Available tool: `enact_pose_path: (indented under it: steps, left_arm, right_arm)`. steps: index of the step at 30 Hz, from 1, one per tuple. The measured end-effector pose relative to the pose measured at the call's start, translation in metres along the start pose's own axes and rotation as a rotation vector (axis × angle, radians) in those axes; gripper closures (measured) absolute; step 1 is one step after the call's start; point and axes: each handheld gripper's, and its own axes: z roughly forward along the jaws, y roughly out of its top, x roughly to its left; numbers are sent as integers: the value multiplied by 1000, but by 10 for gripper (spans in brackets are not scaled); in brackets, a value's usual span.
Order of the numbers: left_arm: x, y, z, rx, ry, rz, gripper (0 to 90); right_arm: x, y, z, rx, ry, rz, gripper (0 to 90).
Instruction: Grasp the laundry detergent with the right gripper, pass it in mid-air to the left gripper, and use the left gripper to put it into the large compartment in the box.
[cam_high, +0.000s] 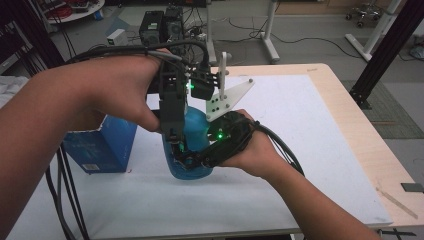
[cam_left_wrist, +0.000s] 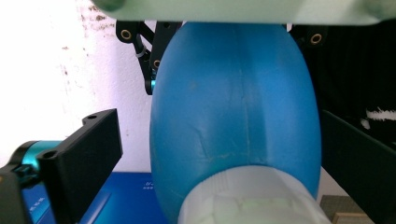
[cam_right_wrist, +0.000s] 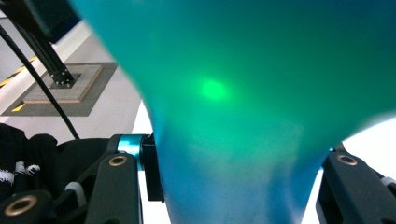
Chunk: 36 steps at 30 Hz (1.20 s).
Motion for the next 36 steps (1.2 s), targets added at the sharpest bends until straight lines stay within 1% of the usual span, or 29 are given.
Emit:
enact_pose_path:
  steps: [4, 7, 11, 13, 16, 18, 22, 26, 27, 29, 32, 33, 34, 36]
  left_arm:
    - [-1, 1, -1, -2, 21, 7, 88]
    - [-1, 2, -1, -6, 21, 3, 102]
    - [-1, 3, -1, 5, 24, 5, 123]
    - [-2, 4, 0, 6, 30, 7, 153]
    - [-2, 6, 0, 8, 27, 6, 158]
    - [-2, 6, 0, 11, 26, 4, 178]
    - [-3, 8, 0, 14, 26, 3, 181]
    - [-2, 8, -1, 16, 34, 6, 196]
    - [-3, 8, 0, 15, 36, 0, 196]
    - [-3, 8, 0, 17, 38, 0, 201]
    - [-3, 9, 0, 22, 47, 1, 221]
    - [-3, 8, 0, 23, 47, 0, 225]
    - [-3, 9, 0, 24, 46, 2, 248]
    - [-3, 8, 0, 21, 46, 1, 253]
  right_arm:
    - [0, 0, 0, -3, 0, 1, 461]
    - [0, 0, -1, -5, -2, 2, 461]
    - [-1, 0, -2, -8, -5, 9, 461]
    - [-1, 0, -2, -7, -6, 8, 461]
    - [-1, 0, -1, -14, -4, 1, 461]
    - [-1, 0, -1, -14, -4, 4, 461]
    - [-2, -1, -2, -13, -5, 7, 461]
    - [-3, -1, -3, -15, -5, 9, 462]
    - [-3, -1, -3, -15, -4, 8, 461]
    - [-3, -1, -3, -15, -5, 9, 462]
    - [-3, -1, -3, -13, -7, 7, 461]
    - [-4, -1, -3, -13, -7, 9, 462]
    - [-4, -2, -3, -13, -7, 11, 462]
    - [-4, -2, -3, -14, -10, 12, 462]
